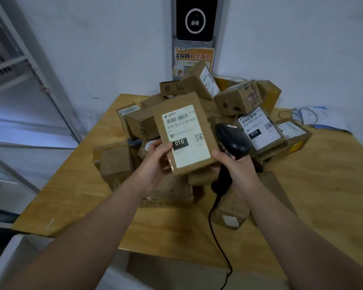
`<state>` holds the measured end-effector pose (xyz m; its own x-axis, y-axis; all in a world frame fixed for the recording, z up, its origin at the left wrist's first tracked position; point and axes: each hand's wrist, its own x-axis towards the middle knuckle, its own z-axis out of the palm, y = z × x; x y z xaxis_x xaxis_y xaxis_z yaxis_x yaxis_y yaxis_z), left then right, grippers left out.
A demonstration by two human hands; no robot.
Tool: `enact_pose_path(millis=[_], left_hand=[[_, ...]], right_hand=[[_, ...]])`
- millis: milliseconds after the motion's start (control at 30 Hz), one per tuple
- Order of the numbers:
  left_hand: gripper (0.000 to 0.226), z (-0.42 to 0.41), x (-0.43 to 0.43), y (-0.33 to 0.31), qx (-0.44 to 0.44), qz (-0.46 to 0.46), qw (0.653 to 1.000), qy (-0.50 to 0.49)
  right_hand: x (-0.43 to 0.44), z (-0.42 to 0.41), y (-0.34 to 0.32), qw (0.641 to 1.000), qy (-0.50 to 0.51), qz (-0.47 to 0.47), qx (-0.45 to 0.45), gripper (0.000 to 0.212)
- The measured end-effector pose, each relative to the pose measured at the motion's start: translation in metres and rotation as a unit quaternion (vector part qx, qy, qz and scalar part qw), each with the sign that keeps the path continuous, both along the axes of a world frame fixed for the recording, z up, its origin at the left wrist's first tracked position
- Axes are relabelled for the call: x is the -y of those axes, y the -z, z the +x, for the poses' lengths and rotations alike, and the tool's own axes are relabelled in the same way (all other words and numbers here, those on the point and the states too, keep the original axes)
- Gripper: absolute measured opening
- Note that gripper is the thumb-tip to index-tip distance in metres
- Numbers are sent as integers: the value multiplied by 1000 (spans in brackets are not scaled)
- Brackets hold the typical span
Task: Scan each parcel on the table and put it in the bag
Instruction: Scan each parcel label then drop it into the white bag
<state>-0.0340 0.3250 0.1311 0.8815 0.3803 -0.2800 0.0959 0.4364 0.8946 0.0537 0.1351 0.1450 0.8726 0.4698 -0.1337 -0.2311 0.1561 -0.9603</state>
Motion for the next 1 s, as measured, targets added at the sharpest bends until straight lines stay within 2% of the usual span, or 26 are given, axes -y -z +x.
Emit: enact_pose_path(millis=[100,167,233,333,433,533,700,1000], left_hand=[[64,-2,5,-7,-24,65,997,27],[75,-5,7,-6,-45,116,992,11],[89,-9,10,-3,-55,162,985,-13],[99,-16,16,0,-52,178,982,-43],[105,-23,22,3,-53,194,978,-62],[106,-30,28,6,-68,215,971,-76],[107,-39,35,7,-79,220,968,-90],[109,-44,41,-1,-86,234,962,-108]], right_hand=[[14,-5,2,999,-19,2,-26,38],[21,-10,0,999,8,-20,-39,30],[28,-17,-5,997,36,-67,15,22],[37,-32,-14,990,9,-102,101,12],[40,-46,-19,978,-25,-145,146,19],[42,-54,-22,972,-38,-175,151,24],[51,-58,-29,966,-53,-221,126,22],[58,-65,-43,963,-79,-226,127,14]])
